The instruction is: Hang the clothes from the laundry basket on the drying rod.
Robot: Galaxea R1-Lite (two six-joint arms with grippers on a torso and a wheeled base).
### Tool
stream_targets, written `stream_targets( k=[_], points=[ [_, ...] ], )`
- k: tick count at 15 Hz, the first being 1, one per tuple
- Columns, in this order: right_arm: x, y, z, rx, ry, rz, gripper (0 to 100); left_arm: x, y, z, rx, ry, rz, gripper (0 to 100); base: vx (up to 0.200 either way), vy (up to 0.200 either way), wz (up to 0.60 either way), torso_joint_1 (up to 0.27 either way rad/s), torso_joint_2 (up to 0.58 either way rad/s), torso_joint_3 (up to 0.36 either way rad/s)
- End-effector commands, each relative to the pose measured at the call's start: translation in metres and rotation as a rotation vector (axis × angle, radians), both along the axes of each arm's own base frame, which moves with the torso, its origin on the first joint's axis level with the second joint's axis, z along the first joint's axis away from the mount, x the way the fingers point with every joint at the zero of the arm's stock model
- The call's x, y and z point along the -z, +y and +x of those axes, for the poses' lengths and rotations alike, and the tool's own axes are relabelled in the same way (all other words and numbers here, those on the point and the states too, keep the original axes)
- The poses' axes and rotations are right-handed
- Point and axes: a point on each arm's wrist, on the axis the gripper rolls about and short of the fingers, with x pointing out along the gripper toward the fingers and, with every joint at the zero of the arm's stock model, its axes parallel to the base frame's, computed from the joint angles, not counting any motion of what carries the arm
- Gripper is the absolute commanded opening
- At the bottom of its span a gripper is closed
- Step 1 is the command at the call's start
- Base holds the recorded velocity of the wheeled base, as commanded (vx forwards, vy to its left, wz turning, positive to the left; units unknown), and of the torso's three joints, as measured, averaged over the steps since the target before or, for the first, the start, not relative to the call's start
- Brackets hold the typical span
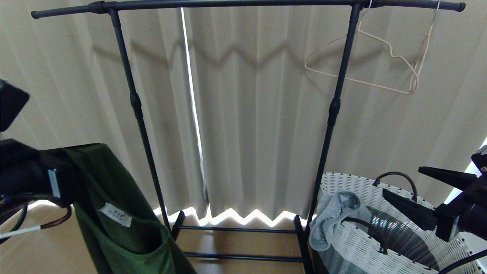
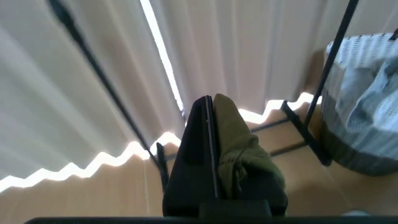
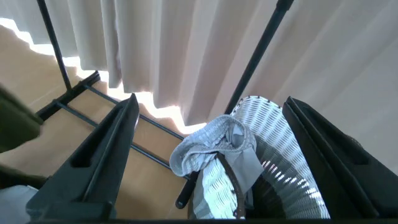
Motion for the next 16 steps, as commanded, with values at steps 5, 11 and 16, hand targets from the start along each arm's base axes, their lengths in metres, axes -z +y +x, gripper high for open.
stream_targets(
  k=[5, 11, 16],
  points=[
    [0.012, -0.005, -0.012, 0.016, 0.009, -0.060, 100, 0.007, 0.035, -0.053, -0.199, -0.091, -0.011, 0, 0.000, 0.000, 0.00, 0.000, 0.00, 0.000],
    [0.023, -0.027, -0.015, 0.154, 0.031, -0.142, 100, 0.010, 0.036, -0.052, -0.208, -0.072, -0.009, 0, 0.000, 0.000, 0.00, 0.000, 0.00, 0.000],
    [0.019, -0.029, -0.032, 0.171, -0.026, -0.120, 100, 0.036, 0.040, -0.059, -0.255, -0.007, 0.002, 0, 0.000, 0.000, 0.00, 0.000, 0.00, 0.000]
  ],
)
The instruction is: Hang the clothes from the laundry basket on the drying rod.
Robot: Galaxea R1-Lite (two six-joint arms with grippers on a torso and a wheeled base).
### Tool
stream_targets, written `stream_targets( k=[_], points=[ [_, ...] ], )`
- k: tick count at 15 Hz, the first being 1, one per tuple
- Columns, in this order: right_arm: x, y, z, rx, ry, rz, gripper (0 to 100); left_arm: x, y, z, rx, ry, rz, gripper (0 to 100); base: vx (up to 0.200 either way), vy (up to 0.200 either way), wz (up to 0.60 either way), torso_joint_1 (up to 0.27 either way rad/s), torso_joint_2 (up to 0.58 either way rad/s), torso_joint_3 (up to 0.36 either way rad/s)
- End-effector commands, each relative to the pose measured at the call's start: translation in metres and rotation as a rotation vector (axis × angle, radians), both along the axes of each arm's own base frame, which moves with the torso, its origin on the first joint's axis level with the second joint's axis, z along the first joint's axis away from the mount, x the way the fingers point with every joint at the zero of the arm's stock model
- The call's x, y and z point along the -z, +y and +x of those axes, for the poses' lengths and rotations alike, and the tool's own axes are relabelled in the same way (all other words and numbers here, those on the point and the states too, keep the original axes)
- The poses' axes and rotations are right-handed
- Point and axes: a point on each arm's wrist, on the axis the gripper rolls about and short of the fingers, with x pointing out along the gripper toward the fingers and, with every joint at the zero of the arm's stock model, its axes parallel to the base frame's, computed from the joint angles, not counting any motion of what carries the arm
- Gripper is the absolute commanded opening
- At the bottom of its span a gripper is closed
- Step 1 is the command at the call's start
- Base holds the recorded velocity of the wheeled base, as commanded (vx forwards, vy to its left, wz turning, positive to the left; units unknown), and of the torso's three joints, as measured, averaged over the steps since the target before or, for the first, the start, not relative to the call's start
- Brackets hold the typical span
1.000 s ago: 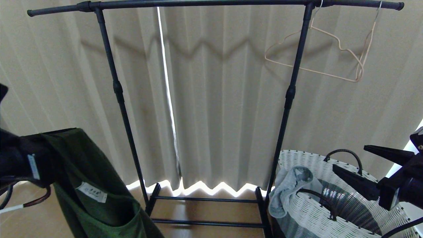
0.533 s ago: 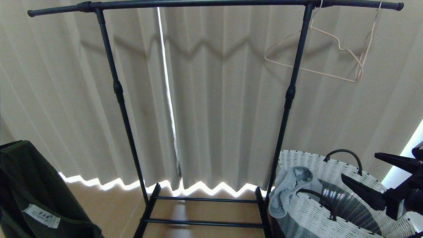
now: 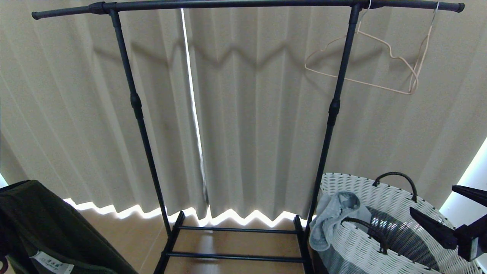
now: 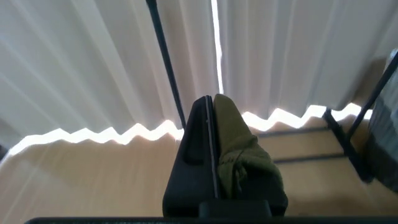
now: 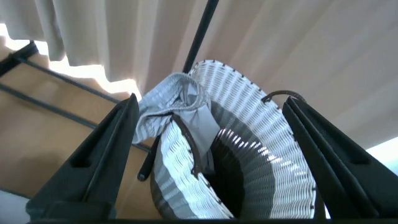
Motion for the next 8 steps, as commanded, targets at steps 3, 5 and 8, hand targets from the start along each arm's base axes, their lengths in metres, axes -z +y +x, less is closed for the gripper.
stream_targets(
  k=[3, 5, 8],
  points=[
    [-0.005, -0.001, -0.014, 0.003, -0.061, -0.001, 100, 0.012, 0.004, 0.000, -0.038, 0.039, -0.002, 0, 0.000, 0.000, 0.00, 0.000, 0.00, 0.000],
    [-0.002, -0.007, -0.030, 0.072, -0.098, -0.003, 100, 0.029, 0.004, -0.002, -0.030, 0.091, 0.006, 0, 0.000, 0.000, 0.00, 0.000, 0.00, 0.000],
    [-0.007, -0.009, -0.039, 0.108, -0.154, 0.000, 100, 0.029, 0.004, -0.008, -0.029, 0.045, 0.010, 0, 0.000, 0.000, 0.00, 0.000, 0.00, 0.000]
  ],
)
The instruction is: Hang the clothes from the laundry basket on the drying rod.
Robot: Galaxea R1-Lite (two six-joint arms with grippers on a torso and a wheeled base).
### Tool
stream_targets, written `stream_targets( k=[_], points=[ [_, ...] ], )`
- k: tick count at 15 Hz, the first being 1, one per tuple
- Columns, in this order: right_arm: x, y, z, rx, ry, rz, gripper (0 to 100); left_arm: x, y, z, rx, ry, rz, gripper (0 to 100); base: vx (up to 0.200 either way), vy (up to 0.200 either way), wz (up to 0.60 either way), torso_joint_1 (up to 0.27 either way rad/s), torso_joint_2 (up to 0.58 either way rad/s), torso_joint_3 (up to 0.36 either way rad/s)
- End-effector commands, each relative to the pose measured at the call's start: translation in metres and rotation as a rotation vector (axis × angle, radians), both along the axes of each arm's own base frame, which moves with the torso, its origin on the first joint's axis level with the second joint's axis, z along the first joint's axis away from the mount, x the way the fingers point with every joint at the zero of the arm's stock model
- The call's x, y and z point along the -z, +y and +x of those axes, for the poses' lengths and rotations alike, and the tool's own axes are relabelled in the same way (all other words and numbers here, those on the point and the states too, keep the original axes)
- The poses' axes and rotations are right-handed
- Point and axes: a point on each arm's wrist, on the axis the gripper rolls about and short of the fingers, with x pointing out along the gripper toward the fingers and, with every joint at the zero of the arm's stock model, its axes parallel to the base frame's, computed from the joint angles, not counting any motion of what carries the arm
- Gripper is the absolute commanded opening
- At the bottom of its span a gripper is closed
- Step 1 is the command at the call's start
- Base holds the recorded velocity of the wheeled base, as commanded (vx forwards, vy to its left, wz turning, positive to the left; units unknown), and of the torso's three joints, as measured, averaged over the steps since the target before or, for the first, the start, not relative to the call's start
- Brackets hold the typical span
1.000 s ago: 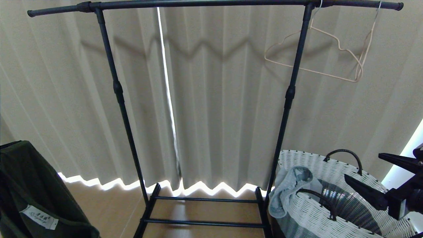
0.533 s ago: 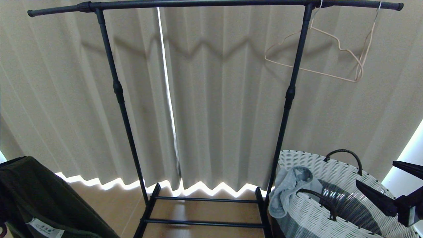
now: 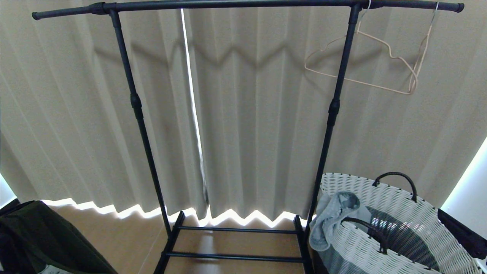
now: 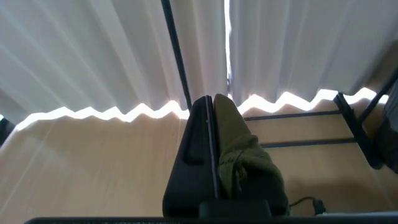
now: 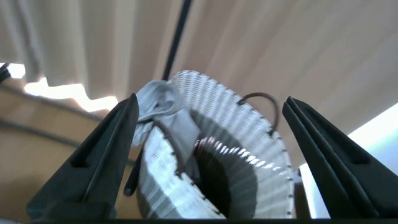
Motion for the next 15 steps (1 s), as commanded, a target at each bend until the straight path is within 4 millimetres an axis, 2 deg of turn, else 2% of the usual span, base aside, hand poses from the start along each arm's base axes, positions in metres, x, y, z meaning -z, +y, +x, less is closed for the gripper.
stream_targets(
  k=[1, 4, 9, 11, 15],
  points=[
    [-0.005, -0.002, -0.009, 0.026, -0.059, 0.009, 100, 0.007, 0.000, -0.009, 0.008, -0.011, 0.006, 0, 0.000, 0.000, 0.00, 0.000, 0.00, 0.000],
    [-0.015, -0.002, -0.010, 0.033, -0.100, 0.006, 100, 0.010, -0.001, -0.021, 0.040, -0.053, -0.022, 0, 0.000, 0.000, 0.00, 0.000, 0.00, 0.000],
    [-0.008, -0.002, -0.006, 0.030, -0.053, 0.027, 100, -0.014, -0.001, -0.025, 0.054, -0.168, -0.024, 0, 0.000, 0.000, 0.00, 0.000, 0.00, 0.000],
    [-0.007, -0.003, 0.002, 0.035, -0.022, 0.029, 100, -0.012, -0.002, -0.025, 0.066, -0.179, -0.019, 0, 0.000, 0.000, 0.00, 0.006, -0.03, -0.013],
    [-0.004, -0.003, 0.004, 0.040, -0.005, 0.036, 100, 0.000, -0.008, -0.026, 0.168, -0.180, -0.023, 0, 0.000, 0.000, 0.00, 0.050, -0.23, -0.242]
  ],
)
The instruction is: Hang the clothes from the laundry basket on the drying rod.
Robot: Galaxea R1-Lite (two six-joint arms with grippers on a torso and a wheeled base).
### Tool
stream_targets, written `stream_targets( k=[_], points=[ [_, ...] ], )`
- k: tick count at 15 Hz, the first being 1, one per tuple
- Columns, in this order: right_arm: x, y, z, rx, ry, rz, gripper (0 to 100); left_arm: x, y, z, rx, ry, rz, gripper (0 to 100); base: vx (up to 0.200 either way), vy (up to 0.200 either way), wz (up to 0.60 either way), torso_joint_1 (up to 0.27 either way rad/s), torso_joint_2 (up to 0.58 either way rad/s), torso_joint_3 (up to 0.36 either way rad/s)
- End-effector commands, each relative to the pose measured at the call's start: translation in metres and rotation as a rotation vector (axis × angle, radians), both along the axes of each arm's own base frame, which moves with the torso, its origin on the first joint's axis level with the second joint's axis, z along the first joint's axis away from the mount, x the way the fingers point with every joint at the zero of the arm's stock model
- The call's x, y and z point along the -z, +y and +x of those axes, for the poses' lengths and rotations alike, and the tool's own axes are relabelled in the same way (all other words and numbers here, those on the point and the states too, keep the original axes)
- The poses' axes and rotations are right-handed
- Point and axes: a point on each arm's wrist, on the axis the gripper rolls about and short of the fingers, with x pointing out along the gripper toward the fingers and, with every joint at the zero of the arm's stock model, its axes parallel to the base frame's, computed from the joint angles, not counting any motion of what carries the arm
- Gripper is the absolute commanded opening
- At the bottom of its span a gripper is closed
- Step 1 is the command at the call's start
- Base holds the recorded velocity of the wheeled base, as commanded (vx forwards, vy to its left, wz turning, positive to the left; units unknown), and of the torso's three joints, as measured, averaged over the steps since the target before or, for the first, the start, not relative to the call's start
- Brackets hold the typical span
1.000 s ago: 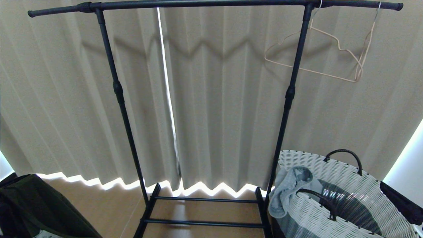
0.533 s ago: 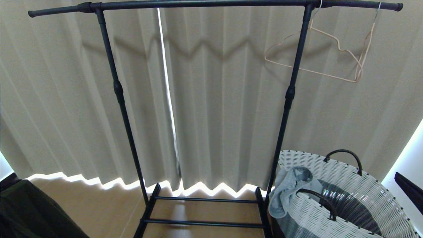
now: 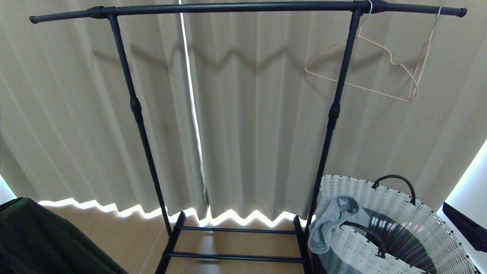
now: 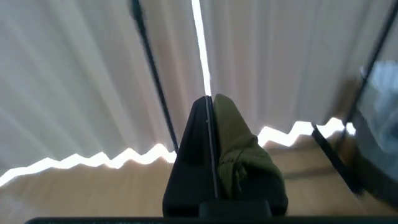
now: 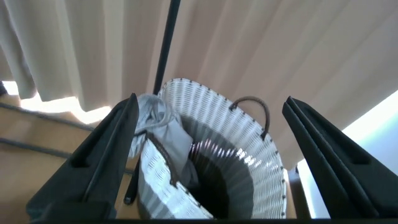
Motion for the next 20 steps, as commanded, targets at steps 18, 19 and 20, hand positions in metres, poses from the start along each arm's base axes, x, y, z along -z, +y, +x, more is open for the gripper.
stream_targets(
  k=[18, 19, 20],
  points=[
    [0.0052, -0.0010, 0.0093, 0.000, 0.051, 0.017, 100, 0.0123, -0.0028, 0.0005, 0.048, 0.039, 0.006, 0, 0.000, 0.000, 0.00, 0.200, -0.49, -0.283],
    [0.0054, -0.0010, 0.0093, 0.000, 0.053, 0.017, 100, 0.0123, -0.0028, 0.0005, 0.048, 0.039, 0.006, 0, 0.000, 0.000, 0.00, 0.149, -0.33, -0.183],
    [0.0054, -0.0010, 0.0093, 0.000, 0.053, 0.017, 100, 0.0123, -0.0028, 0.0005, 0.048, 0.039, 0.006, 0, 0.000, 0.000, 0.00, 0.090, -0.18, -0.095]
  ],
)
